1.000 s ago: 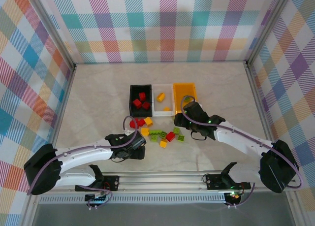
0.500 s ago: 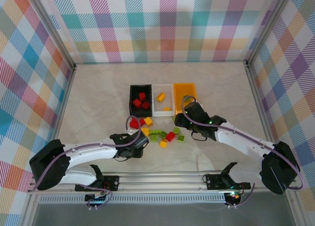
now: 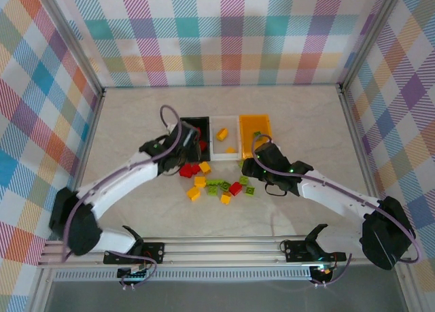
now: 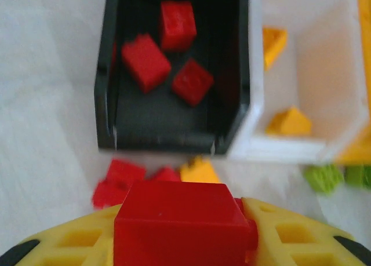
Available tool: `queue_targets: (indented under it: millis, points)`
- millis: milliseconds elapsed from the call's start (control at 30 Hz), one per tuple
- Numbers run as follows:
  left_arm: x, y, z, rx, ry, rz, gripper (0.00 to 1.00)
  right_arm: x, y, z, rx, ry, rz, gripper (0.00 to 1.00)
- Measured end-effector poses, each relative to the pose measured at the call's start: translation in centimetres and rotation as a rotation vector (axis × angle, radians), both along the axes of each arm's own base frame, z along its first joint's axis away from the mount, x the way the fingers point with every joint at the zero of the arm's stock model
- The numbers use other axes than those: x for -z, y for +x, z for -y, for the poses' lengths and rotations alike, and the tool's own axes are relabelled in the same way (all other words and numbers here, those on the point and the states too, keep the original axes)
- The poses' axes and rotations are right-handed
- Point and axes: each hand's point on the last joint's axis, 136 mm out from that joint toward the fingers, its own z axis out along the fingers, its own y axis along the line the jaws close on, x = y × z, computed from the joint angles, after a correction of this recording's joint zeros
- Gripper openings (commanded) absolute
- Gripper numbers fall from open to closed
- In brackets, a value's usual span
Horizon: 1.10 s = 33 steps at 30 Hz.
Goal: Sort the legos into containers by color
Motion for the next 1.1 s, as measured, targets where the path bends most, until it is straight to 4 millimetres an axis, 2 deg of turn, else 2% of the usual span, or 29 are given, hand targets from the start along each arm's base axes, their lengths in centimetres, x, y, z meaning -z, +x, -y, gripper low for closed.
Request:
queue_targets:
  millis: [133,233,333,433,567,633,733,800,900,1000,1100]
  points:
    - [2.1,5.1,0.0,-0.046,0.047,-0.036,0.46,0.2,-0.1,0.1,0.0,-0.002,-0.004,0.79]
    - [3.9,7.7,0.2,-0.062,0.072,-0.066,0.49,0.3,-0.2,0.0,-0.005,0.001,-0.009,0.79]
    - [4.8,9.7,0.6,-0.066,0.089,-0.083,0.57,0.6,-0.5,-0.1,-0.019,0.002,-0.023,0.79]
    - [4.6,10.8,1.1,-0.057,0.094,-0.078,0.66,1.0,-1.1,-0.5,-0.054,0.002,-0.034,0.78]
    - [2.8,11.7,1.6,-0.049,0.086,-0.053,0.76,1.0,-1.9,-1.6,-0.118,-0.003,-0.032,0.78]
    - [1.9,12.0,1.9,-0.041,0.073,-0.039,0.85,0.9,-2.6,-2.4,-0.167,-0.009,-0.026,0.77]
    - [1.2,11.0,2.0,-0.023,0.04,-0.033,0.96,1.2,-3.5,-3.8,-0.241,-0.025,-0.021,0.75]
    - [0.4,9.3,2.1,-0.006,0.013,-0.027,1.0,1.9,-4.0,-4.6,-0.286,-0.051,-0.032,0.75]
    - [-1.8,5.6,1.9,0.024,-0.044,0.012,1.0,2.9,-4.3,-6.0,-0.345,-0.094,-0.051,0.75]
    - [-3.8,1.2,2.5,0.083,-0.11,0.072,1.0,3.6,-4.1,-7.3,-0.382,-0.136,-0.058,0.74]
    - [-3.7,-3.2,2.5,0.13,-0.159,0.088,1.0,4.1,-3.6,-8.2,-0.392,-0.164,-0.063,0.74]
